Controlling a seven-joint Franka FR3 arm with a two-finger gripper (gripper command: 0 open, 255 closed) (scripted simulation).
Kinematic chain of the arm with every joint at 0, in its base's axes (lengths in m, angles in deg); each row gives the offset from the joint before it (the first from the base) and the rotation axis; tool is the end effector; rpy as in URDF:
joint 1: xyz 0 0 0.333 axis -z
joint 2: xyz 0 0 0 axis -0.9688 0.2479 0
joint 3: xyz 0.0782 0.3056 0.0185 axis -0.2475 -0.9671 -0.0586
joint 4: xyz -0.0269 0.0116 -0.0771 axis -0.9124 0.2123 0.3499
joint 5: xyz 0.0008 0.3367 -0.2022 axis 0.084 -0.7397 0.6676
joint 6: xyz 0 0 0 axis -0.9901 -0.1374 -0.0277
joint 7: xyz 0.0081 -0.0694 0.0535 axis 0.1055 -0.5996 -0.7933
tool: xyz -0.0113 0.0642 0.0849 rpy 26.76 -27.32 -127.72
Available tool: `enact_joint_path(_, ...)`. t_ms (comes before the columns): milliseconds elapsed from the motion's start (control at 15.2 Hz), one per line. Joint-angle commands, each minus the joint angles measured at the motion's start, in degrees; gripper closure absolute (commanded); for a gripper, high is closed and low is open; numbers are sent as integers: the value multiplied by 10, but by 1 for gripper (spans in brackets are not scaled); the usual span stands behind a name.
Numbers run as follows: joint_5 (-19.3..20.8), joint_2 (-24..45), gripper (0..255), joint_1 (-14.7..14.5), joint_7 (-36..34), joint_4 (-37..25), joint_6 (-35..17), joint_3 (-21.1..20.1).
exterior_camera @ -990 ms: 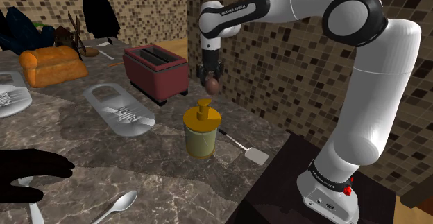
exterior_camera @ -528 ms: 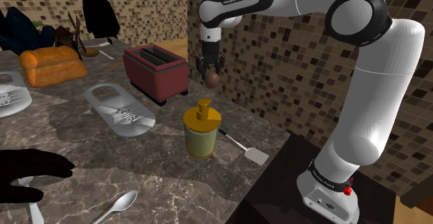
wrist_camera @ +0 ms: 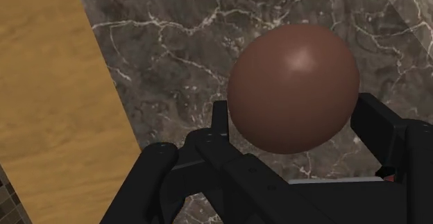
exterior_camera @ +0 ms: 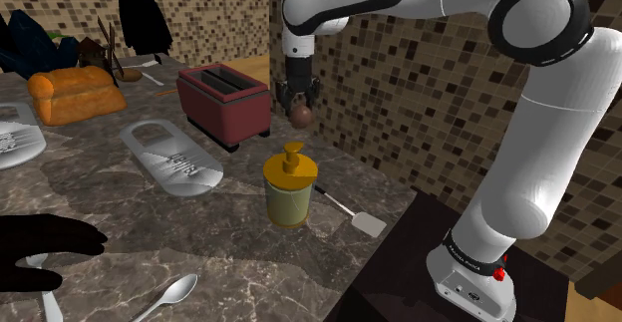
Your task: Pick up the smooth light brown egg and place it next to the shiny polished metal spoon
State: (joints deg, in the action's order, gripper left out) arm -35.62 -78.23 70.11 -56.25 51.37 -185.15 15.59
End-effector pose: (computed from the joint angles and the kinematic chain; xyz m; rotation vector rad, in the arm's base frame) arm 0.5767 0.1131 0.4688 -3.0576 0.2313 0.2793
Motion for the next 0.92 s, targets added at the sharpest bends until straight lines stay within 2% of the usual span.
enact_joint_path(0, -4, -14, 255, -12, -21, 21, -9, -10)
enact_joint_path(396, -17, -51, 255, -52, -91, 70, -30, -45)
enact_joint_path(858, -32, -70, 255, -100, -177, 96, -49, -90)
